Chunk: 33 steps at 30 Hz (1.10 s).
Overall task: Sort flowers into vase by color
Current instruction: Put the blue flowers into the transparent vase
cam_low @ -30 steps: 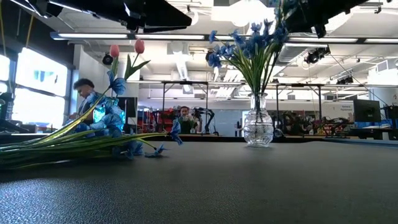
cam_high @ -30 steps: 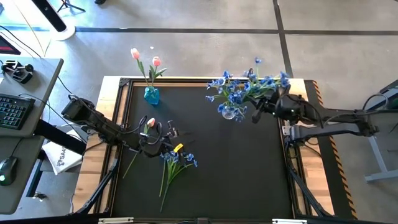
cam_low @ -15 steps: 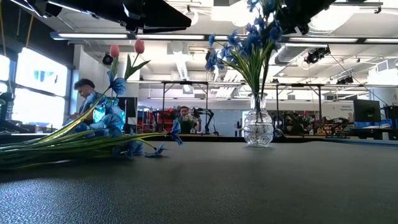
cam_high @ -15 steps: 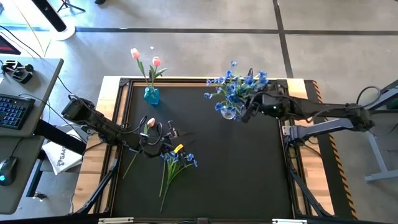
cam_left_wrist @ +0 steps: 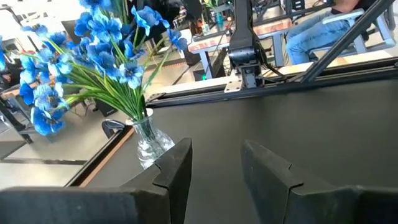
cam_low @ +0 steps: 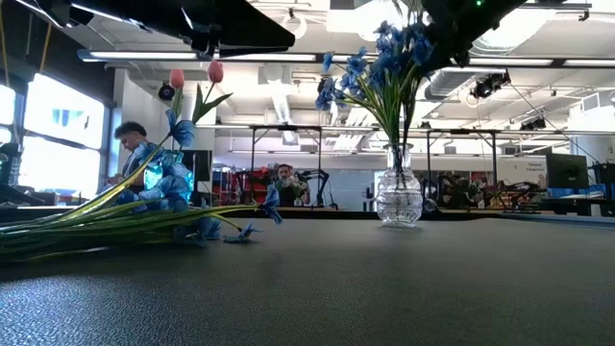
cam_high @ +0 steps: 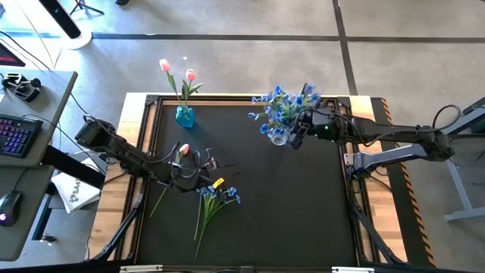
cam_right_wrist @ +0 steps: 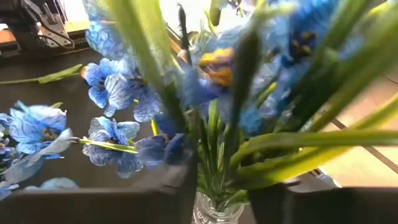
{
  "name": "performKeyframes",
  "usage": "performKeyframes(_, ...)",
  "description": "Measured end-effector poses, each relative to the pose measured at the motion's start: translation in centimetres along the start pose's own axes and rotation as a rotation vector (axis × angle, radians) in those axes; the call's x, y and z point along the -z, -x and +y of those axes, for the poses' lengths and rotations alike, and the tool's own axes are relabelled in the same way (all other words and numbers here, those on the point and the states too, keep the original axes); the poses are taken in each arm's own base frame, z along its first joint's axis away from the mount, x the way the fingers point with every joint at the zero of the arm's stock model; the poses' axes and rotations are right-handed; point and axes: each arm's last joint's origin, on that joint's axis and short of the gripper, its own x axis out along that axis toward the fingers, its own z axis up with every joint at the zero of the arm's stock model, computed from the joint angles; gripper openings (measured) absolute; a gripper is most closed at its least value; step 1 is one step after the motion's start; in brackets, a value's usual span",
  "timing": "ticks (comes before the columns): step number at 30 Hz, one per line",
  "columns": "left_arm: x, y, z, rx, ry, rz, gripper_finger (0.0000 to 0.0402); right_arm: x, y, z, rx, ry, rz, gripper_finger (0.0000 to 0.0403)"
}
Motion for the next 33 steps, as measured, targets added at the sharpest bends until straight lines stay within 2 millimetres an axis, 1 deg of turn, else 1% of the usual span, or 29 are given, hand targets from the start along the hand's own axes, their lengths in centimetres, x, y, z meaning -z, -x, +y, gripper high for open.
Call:
performKeyframes(3,0.1,0.0,0.0,0.002,0.005,0.007,0.0127,-0.1,0.6,-0.2,-0.004,-0.001,-0.001,0.0159)
performKeyframes(8,0.1,0.0,0.0,0.002,0.009,0.008,0.0127,-1.4,2.6,-0.9,-0.004,-0.019,0.026,0.0236)
performKeyframes(10,0.1,0.0,0.0,0.002,0.009,0.008,0.0127,-1.8,3.2,-1.1,-0.015,-0.029,0.054,0.0254)
performKeyframes(13,0.1,0.0,0.0,0.002,0.009,0.008,0.0127,-2.3,3.6,-1.1,-0.024,-0.030,0.061,0.0261)
performKeyframes(15,0.1,0.0,0.0,0.002,0.009,0.008,0.0127,-2.4,3.7,-1.0,-0.028,-0.029,0.056,0.0253)
performKeyframes(18,0.1,0.0,0.0,0.002,0.010,0.008,0.0127,-2.4,3.6,-1.0,-0.028,-0.030,0.052,0.0219)
performKeyframes(20,0.1,0.0,0.0,0.002,0.009,0.008,0.0127,-2.4,3.4,-0.9,-0.027,-0.032,0.055,0.0181)
performKeyframes(26,0.1,0.0,0.0,0.002,0.009,0.008,0.0127,-1.9,2.2,-0.5,-0.017,-0.026,0.105,0.0040)
performKeyframes(27,0.1,0.0,0.0,0.002,0.009,0.008,0.0127,-1.8,1.9,-0.3,-0.015,-0.021,0.117,0.0022)
performKeyframes(29,0.1,0.0,0.0,0.003,0.009,0.008,0.0127,-1.6,1.3,-0.1,-0.012,-0.011,0.143,0.0012)
performKeyframes(33,0.1,0.0,0.0,0.003,0.009,0.009,0.0127,-1.0,-0.1,0.4,-0.001,0.004,0.212,0.0045)
